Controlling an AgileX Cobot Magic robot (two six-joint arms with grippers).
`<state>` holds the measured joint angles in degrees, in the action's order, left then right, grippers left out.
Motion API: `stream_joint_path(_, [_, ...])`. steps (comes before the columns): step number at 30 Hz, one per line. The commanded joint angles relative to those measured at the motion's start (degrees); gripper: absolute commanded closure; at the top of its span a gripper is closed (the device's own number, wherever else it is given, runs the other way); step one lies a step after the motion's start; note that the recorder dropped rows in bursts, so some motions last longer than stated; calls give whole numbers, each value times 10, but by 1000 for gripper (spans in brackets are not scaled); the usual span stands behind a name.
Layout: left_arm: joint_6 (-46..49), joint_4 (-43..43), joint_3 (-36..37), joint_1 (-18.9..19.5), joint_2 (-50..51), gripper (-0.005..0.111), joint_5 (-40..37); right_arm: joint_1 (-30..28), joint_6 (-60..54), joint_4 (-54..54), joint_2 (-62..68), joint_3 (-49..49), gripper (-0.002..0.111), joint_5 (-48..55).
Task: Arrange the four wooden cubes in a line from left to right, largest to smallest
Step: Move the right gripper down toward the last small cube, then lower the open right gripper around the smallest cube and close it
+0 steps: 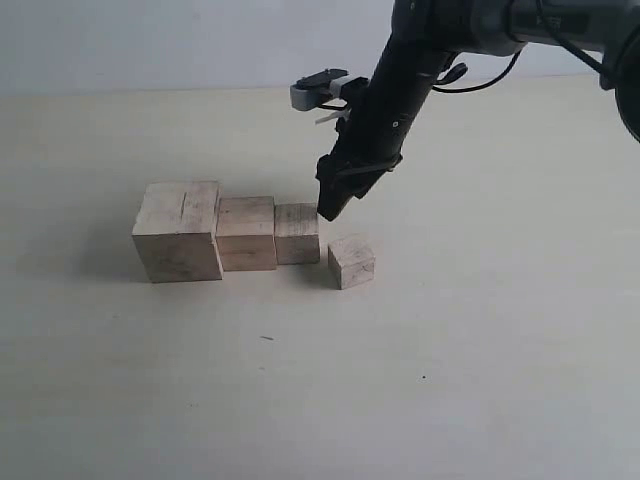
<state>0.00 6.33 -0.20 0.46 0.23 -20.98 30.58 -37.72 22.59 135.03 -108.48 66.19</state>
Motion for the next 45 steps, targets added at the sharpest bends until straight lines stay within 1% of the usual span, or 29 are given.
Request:
stream_joint_path(1, [0, -1, 2, -4, -2, 107, 4, 1, -6, 10, -3, 1, 43, -4])
stream_joint_path(10, [0, -1, 2, -4, -2, 107, 4, 1, -1, 10, -7, 1, 43, 0])
stream_joint_path(16, [0, -1, 2, -4, -2, 107, 4, 1, 26, -3, -54, 1, 43, 21])
stream_joint_path(18, [0, -1, 2, -4, -2, 107, 4, 1, 48, -29, -76, 1, 44, 34])
stream_joint_path(20, [0, -1, 2, -4, -2, 107, 4, 1, 89, -45, -92, 1, 47, 38])
stream_joint_path(23, [0, -1, 2, -4, -2, 107, 4, 1, 162, -48, -114, 1, 61, 38])
stream_joint_path(26, [0, -1, 2, -4, -2, 107, 4, 1, 181, -47, -133, 1, 86, 38])
stream_joint_path(28, [0, -1, 2, -4, -2, 107, 4, 1, 200, -43, -143, 1, 105, 38])
stream_joint_path(29, [0, -1, 2, -4, -2, 107, 4, 1, 221, -41, -145, 1, 108, 38])
stream_joint_path(31, [0, -1, 2, -4, -2, 107, 4, 1, 294, -46, -152, 4, 108, 38])
stream_joint_path(34, [0, -1, 2, -4, -2, 107, 4, 11, 330, -61, -173, 45, 108, 38])
stream_joint_path(36, [0, -1, 2, -4, -2, 107, 4, 29, 344, -81, -197, 104, 108, 38])
stream_joint_path(38, [0, -1, 2, -4, -2, 107, 4, 53, 372, -99, -224, 170, 108, -12])
stream_joint_path(39, [0, -1, 2, -4, -2, 107, 4, 70, 387, -109, -242, 213, 108, -56])
stream_joint_path(42, [0, -1, 2, -4, -2, 107, 4, 112, 426, -129, -276, 296, 108, -144])
stream_joint_path(45, [0, -1, 2, -4, -2, 107, 4, 138, 471, -162, -285, 327, 108, -160])
